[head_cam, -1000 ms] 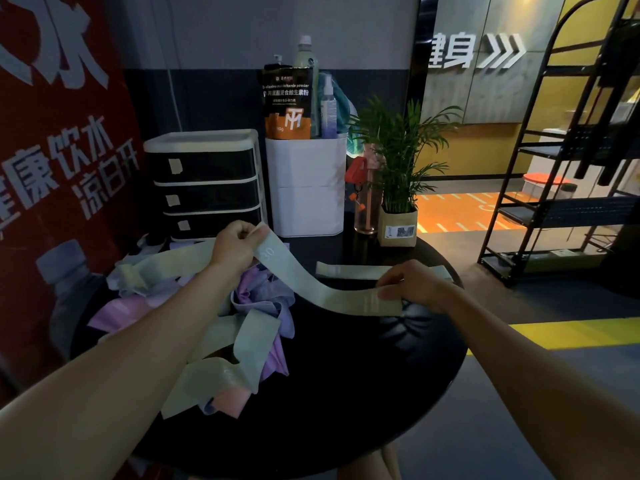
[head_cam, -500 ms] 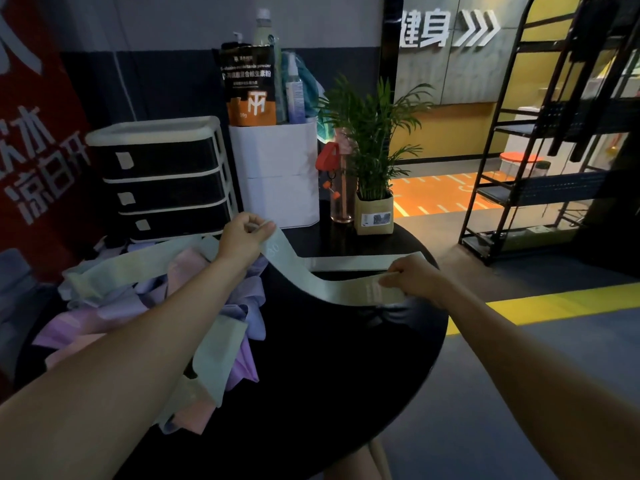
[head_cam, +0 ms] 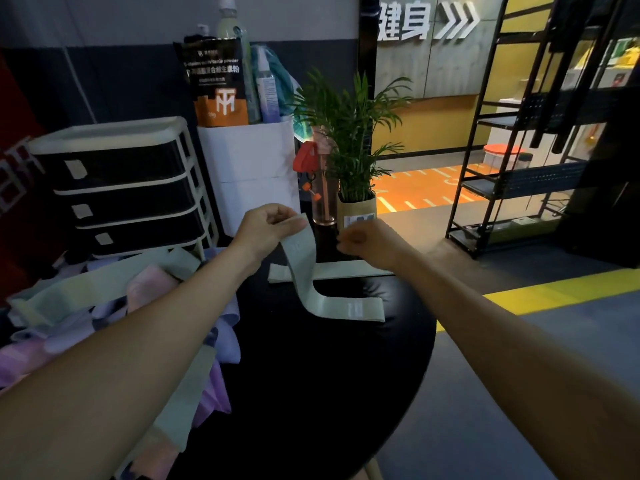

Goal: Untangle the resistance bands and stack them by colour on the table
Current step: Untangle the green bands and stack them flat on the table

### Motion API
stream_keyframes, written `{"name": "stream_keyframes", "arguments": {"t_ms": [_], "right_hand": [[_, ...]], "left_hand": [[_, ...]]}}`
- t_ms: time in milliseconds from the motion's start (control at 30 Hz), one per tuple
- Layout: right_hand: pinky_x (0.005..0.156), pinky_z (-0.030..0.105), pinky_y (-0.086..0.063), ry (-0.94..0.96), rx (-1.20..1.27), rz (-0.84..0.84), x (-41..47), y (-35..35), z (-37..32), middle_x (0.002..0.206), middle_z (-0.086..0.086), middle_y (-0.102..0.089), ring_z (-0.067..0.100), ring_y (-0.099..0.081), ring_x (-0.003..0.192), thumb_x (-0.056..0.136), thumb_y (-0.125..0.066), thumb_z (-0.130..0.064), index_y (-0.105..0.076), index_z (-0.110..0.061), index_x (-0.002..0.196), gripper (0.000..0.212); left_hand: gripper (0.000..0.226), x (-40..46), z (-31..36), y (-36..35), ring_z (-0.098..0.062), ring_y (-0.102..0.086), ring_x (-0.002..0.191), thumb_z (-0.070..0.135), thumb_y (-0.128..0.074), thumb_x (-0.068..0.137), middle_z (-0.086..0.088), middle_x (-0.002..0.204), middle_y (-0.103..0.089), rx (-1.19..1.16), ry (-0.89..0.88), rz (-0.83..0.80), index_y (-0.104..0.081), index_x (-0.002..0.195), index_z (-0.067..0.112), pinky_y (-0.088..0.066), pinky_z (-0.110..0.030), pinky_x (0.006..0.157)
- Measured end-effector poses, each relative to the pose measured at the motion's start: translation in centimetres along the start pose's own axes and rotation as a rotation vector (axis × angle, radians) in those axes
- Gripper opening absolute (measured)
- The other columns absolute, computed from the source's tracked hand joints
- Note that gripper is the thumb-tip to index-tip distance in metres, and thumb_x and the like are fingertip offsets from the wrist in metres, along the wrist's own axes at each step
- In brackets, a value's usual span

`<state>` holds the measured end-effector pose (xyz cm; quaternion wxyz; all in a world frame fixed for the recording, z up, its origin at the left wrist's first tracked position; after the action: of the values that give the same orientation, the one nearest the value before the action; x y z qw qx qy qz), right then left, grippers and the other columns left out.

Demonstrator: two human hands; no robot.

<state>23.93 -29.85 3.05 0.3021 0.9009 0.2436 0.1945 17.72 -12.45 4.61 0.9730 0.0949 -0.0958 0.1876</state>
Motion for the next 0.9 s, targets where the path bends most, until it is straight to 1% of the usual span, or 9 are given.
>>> {"name": "stream_keyframes", "arguments": {"t_ms": [67,167,267,333,500,600,733,833,900], "right_hand": [[0.083,0.035,-0.049,0.081,0.116,0.006,0.8,0.2,-2.6,0.084,0.003,-0.063,0.017,-0.057,0.083,0.081,-0.069,-0.007,-0.063,-0.003,0.102,0.021],[0.067,0.018,-0.046,0.148,0.143,0.042,1.6,0.6,-5.2,0.078,0.0,-0.059,0.01,-0.054,0.071,0.081,-0.068,-0.004,-0.063,0.001,0.1,0.02],[0.057,0.019,-0.045,0.124,0.249,0.08,2.1,1.1,-6.1,0.071,0.003,-0.055,0.012,-0.052,0.064,0.081,-0.067,0.0,-0.062,-0.003,0.084,0.006],[0.054,0.019,-0.049,0.07,0.378,0.121,2.3,1.5,-5.9,0.072,0.006,-0.056,0.014,-0.055,0.065,0.083,-0.064,0.002,-0.059,-0.004,0.083,0.008],[0.071,0.04,-0.051,0.075,0.416,0.16,2.7,2.4,-6.1,0.081,0.011,-0.059,0.025,-0.057,0.078,0.083,-0.065,-0.001,-0.058,-0.009,0.084,0.011],[0.07,0.034,-0.048,0.152,0.289,0.176,3.0,3.2,-7.2,0.08,0.005,-0.061,0.02,-0.057,0.076,0.084,-0.067,-0.011,-0.061,-0.014,0.087,0.007],[0.067,0.025,-0.04,0.219,0.109,0.233,3.3,4.5,-8.8,0.07,-0.008,-0.053,0.009,-0.049,0.067,0.085,-0.065,-0.012,-0.062,-0.012,0.078,0.007],[0.064,0.021,-0.041,0.194,0.203,0.335,3.2,6.0,-9.0,0.074,-0.008,-0.054,0.006,-0.051,0.07,0.085,-0.065,-0.011,-0.061,-0.014,0.071,0.014],[0.066,0.027,-0.044,0.124,0.317,0.406,3.2,7.2,-8.0,0.072,-0.006,-0.054,0.013,-0.054,0.073,0.085,-0.064,-0.01,-0.057,-0.02,0.066,0.023]], "left_hand": [[0.015,0.3,0.9,-0.9,-0.001,-0.057,0.059,0.005,-0.07,0.078,0.009,0.063,-0.063,-0.035,-0.013,-0.037,-0.062,0.072,0.015,-0.046,-0.017,0.065],[0.013,0.4,2.1,-1.8,-0.008,-0.057,0.062,0.007,-0.069,0.08,0.01,0.059,-0.064,-0.108,-0.012,-0.082,-0.062,0.071,0.014,-0.047,-0.021,0.065],[0.011,0.6,2.5,-1.6,-0.015,-0.056,0.067,0.008,-0.066,0.082,0.0,0.07,-0.061,-0.21,-0.008,-0.049,-0.06,0.074,0.013,-0.047,-0.027,0.068],[0.008,0.5,2.2,-1.6,-0.013,-0.06,0.072,0.008,-0.063,0.085,0.0,0.078,-0.063,-0.233,-0.018,-0.054,-0.059,0.081,0.013,-0.051,-0.024,0.068],[0.015,0.4,2.3,-1.8,-0.002,-0.062,0.067,0.01,-0.05,0.095,0.004,0.076,-0.065,-0.101,-0.136,-0.061,-0.056,0.082,0.01,-0.052,-0.018,0.063],[0.017,0.8,3.6,-2.3,-0.01,-0.06,0.074,0.013,-0.05,0.095,-0.001,0.08,-0.061,0.0,-0.195,-0.107,-0.057,0.08,0.015,-0.052,-0.023,0.069],[0.011,0.6,4.2,-3.4,-0.006,-0.063,0.076,0.01,-0.056,0.092,0.003,0.084,-0.065,-0.042,-0.178,-0.184,-0.059,0.087,0.019,-0.054,-0.021,0.072],[0.023,0.1,3.0,-4.6,-0.007,-0.063,0.084,0.002,-0.065,0.084,0.006,0.093,-0.067,0.035,-0.109,-0.247,-0.06,0.096,0.021,-0.054,-0.019,0.077],[0.027,-0.3,1.7,-5.5,-0.007,-0.061,0.085,0.0,-0.066,0.083,0.004,0.096,-0.065,0.059,-0.036,-0.297,-0.059,0.102,0.017,-0.052,-0.017,0.077]]}}
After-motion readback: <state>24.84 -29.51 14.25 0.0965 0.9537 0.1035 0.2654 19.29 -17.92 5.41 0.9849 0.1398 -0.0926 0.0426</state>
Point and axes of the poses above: each hand's wrist, its own x-axis towards the middle knuckle, its own y-axis out of the back of the hand, z = x × y, the point moved 6 cm from there along x, towards the middle knuckle
